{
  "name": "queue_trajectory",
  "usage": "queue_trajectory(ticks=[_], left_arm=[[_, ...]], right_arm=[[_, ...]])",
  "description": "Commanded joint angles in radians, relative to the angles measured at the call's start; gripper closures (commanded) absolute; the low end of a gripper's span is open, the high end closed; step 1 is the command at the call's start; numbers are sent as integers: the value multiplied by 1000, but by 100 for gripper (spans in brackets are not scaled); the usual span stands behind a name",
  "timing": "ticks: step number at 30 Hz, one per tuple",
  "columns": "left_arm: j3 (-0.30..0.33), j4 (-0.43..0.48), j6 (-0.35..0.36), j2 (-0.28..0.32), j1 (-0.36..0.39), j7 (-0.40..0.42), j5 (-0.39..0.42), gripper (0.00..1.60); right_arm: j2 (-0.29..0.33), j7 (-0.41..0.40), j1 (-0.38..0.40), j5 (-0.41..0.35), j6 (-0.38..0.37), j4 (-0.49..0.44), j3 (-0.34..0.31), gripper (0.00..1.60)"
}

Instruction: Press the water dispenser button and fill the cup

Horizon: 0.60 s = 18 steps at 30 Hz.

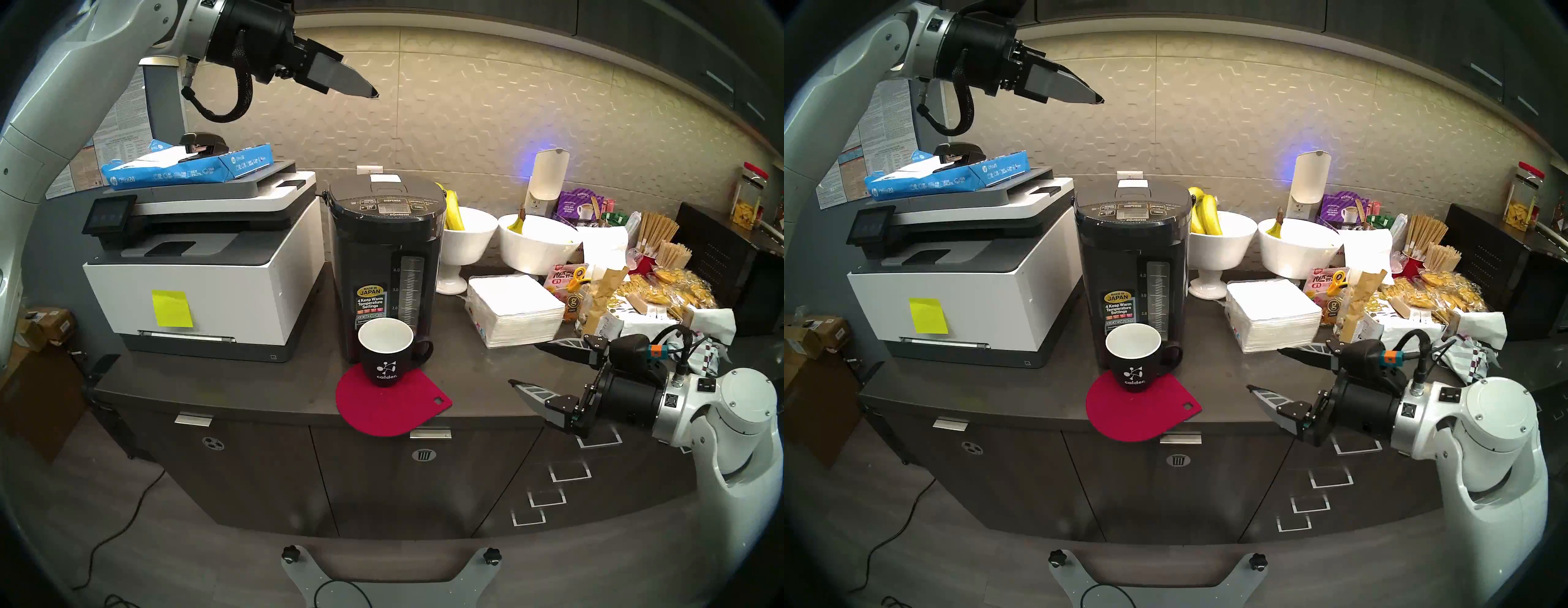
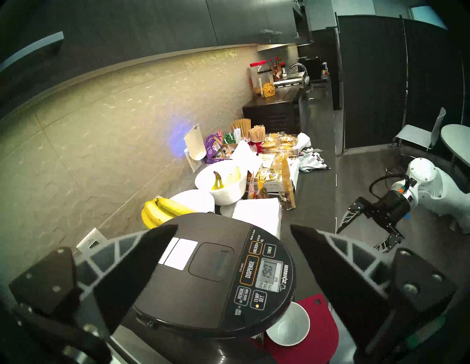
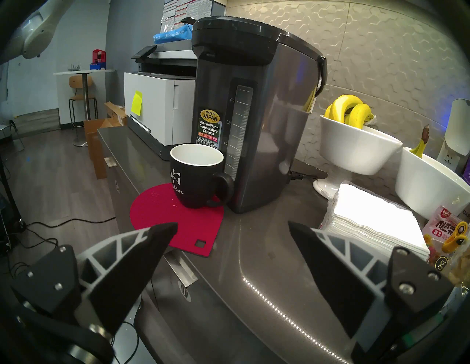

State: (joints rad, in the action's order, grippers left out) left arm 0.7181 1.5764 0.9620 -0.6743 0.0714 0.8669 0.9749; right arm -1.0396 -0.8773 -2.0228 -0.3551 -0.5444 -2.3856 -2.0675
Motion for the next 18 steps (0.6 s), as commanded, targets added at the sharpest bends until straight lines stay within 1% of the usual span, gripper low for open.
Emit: queue_trajectory(ticks=[1, 4, 5, 6, 14, 18], left_arm=[[-18, -16, -2, 17, 78, 107, 52, 0], [-51, -25, -2, 24, 103, 110, 78, 0], [-57, -24, -2, 24, 107, 91, 89, 0], [-67, -28, -2, 26, 115, 109, 90, 0], [-119, -38, -2, 34, 155, 103, 127, 0], [-158, -45, -2, 39, 186, 106, 149, 0]], right_arm=[[1, -1, 3, -1, 2, -10, 1, 0], [1, -1, 3, -1, 2, -10, 1, 0], [1, -1, 3, -1, 2, -10, 1, 0], [1, -1, 3, -1, 2, -10, 1, 0], [1, -1, 3, -1, 2, -10, 1, 0], [1, -1, 3, -1, 2, -10, 1, 0]])
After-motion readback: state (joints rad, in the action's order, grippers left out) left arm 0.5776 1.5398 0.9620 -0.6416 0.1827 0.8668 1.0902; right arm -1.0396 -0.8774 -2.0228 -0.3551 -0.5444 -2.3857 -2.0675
